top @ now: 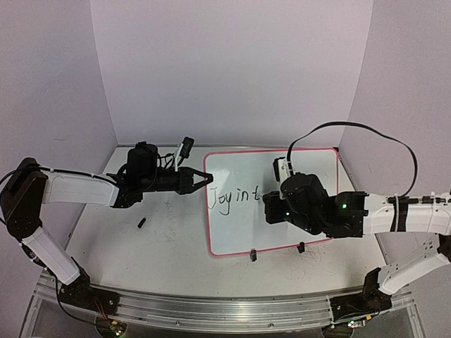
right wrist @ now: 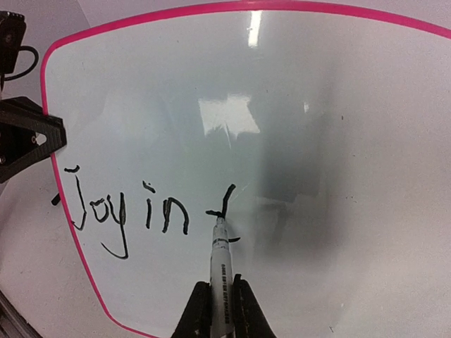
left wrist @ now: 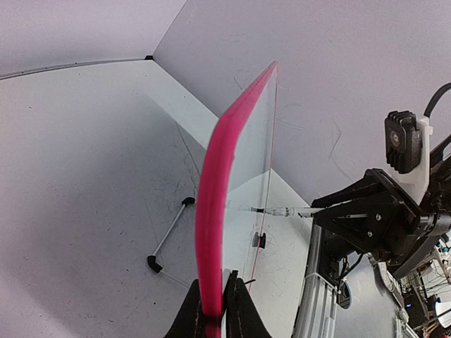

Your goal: Write a sentence on the whiteboard

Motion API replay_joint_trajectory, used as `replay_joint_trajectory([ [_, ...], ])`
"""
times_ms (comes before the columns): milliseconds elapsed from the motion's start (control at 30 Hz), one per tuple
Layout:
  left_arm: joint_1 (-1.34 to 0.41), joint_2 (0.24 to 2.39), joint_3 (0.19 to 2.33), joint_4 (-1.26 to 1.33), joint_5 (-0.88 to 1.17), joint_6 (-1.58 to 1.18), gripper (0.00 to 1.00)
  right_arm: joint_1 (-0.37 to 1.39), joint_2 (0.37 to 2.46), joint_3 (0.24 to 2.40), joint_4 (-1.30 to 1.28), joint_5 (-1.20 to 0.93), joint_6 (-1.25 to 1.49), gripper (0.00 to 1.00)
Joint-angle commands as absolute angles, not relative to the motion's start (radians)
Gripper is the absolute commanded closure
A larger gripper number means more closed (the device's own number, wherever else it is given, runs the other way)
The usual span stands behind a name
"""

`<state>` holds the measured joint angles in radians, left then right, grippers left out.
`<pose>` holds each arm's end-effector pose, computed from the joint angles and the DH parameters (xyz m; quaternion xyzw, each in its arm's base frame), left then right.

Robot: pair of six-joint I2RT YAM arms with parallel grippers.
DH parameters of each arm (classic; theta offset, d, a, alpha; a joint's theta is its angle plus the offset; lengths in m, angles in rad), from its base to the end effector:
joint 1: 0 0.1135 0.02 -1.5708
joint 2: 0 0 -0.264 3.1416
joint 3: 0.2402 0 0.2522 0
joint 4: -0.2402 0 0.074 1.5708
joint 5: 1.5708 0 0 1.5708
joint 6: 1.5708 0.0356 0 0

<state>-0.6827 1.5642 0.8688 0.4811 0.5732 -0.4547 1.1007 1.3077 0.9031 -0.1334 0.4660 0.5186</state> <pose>0.2565 -0.2335 0.2445 0.2612 0.7219 -0.5096 0.3886 0.1461 0.2522 0.2729 -0.1336 0.8432 0.2093 0.4767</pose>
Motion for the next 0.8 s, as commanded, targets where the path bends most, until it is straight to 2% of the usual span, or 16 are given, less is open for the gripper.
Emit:
replay_joint_trajectory([
  [0, -0.679, 1.547, 0.868, 0.477, 0.507, -0.441, 1.0, 1.097, 1.268, 0.917, -0.201, 0.554, 0.552, 1.0],
  [233, -0.679, 1.552, 0.87, 0.477, 0.508, -0.446, 1.0, 1.076, 1.169, 0.88, -0.153, 0.479, 0.515, 1.0],
  [767, -0.68, 1.549, 0.878, 0.477, 0.515, -0.451, 1.0, 1.026, 1.228, 0.897, -0.042, 0.424, 0.43, 1.0],
])
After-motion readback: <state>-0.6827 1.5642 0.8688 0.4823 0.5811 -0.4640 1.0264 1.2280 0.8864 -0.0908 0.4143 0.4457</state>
